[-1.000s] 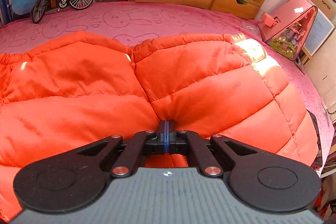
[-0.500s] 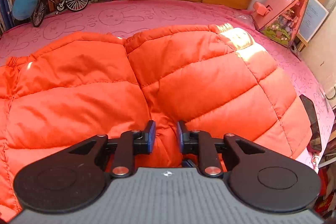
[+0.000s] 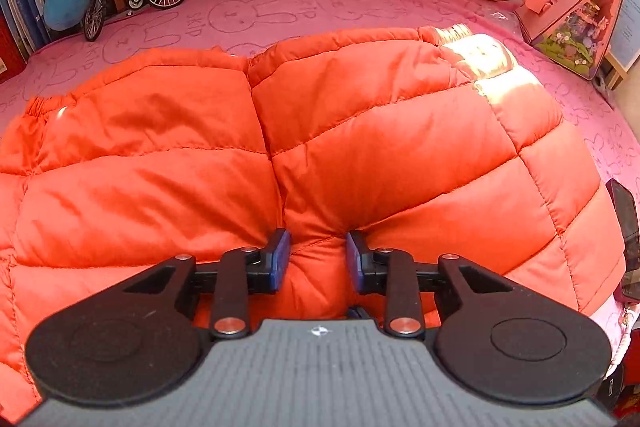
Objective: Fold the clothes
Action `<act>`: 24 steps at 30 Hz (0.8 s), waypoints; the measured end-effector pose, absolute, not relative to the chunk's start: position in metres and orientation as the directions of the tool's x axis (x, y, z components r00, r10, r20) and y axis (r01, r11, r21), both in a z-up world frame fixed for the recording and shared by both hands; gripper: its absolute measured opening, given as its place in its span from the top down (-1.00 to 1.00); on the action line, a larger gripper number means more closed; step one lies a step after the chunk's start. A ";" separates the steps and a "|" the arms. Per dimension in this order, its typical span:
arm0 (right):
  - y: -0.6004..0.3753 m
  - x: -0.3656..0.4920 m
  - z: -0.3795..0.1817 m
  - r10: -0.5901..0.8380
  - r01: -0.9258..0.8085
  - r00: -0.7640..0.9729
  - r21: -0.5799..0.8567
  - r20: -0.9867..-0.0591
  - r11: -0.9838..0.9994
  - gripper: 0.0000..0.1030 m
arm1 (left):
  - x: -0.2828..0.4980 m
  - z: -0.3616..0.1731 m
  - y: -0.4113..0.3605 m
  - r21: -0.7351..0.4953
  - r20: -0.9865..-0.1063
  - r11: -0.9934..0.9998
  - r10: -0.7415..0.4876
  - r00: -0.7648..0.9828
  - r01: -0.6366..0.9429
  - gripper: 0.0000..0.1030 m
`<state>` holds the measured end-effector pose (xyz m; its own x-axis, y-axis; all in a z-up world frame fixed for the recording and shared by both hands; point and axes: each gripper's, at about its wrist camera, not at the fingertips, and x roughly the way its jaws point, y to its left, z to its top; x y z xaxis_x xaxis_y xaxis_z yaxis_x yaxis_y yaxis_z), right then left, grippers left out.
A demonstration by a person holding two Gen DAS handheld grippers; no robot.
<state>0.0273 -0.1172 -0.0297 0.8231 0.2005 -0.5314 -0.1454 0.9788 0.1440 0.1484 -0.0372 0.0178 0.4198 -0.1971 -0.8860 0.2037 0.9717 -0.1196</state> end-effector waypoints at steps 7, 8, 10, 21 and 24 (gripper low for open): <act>-0.113 0.025 -0.029 0.190 -0.145 0.823 0.125 -0.535 0.981 0.45 | 0.163 0.015 -0.036 -0.135 -0.901 0.982 -0.178 0.395 0.133 0.46; -0.114 0.025 -0.030 0.194 -0.145 0.822 0.132 -0.535 0.981 0.45 | 0.164 0.015 -0.036 -0.133 -0.903 0.983 -0.173 0.393 0.128 0.46; -0.115 0.027 -0.029 0.196 -0.146 0.822 0.134 -0.535 0.980 0.45 | 0.168 0.015 -0.037 -0.128 -0.907 0.985 -0.164 0.389 0.117 0.46; -0.111 0.025 -0.030 0.177 -0.153 0.825 0.089 -0.537 0.984 0.45 | 0.198 0.012 -0.030 -0.141 -0.899 0.990 -0.138 0.416 0.022 0.49; -0.113 0.024 -0.030 0.182 -0.157 0.820 0.093 -0.542 0.983 0.45 | 0.206 0.011 -0.029 -0.141 -0.891 0.990 -0.128 0.436 0.003 0.49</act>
<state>0.0236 -0.1126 -0.0303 0.8201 0.1824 -0.5423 -0.1571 0.9832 0.0930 0.2064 -0.0286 0.0110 0.4364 -0.1285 -0.8905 0.0030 0.9900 -0.1413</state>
